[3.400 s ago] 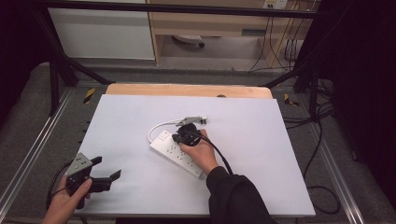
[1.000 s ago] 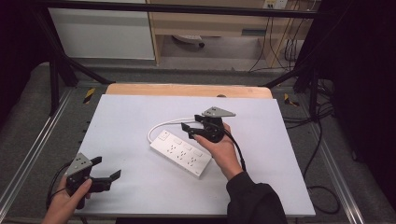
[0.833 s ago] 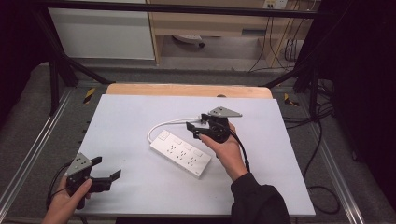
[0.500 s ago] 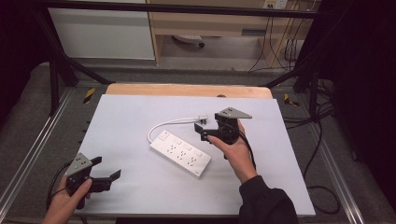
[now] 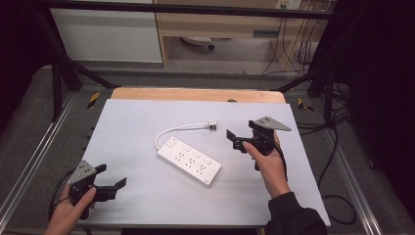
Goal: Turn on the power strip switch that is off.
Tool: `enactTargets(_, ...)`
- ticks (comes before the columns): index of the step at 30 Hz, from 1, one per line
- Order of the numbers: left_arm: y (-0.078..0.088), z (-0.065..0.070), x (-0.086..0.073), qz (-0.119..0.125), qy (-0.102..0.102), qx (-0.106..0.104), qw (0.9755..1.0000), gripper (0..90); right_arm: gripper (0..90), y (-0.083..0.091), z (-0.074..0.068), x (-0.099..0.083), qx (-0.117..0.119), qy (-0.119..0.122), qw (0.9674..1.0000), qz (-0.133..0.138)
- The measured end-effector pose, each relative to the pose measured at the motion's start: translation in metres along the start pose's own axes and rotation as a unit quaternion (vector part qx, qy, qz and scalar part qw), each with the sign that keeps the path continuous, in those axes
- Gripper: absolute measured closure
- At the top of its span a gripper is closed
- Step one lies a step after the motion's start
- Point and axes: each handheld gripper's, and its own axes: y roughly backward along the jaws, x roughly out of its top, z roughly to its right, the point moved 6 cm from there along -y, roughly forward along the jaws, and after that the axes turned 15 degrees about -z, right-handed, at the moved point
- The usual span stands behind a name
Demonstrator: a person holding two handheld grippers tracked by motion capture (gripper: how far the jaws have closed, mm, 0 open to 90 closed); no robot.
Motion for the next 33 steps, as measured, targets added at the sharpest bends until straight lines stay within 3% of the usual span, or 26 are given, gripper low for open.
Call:
enactTargets(11,0.0,0.0,0.0,0.002,0.005,0.001,1.0,6.1,4.3,0.021,0.041,-0.042,-0.049,-0.015,0.9987,0.004)
enactTargets(17,0.0,-0.001,0.0,0.002,0.006,0.001,1.0,6.1,4.2,0.034,0.059,-0.065,-0.059,-0.031,0.9977,0.008)
enactTargets(33,0.001,0.0,0.001,0.005,0.006,0.0,1.0,6.1,4.3,0.049,0.082,-0.109,-0.093,-0.02,0.9954,-0.006)
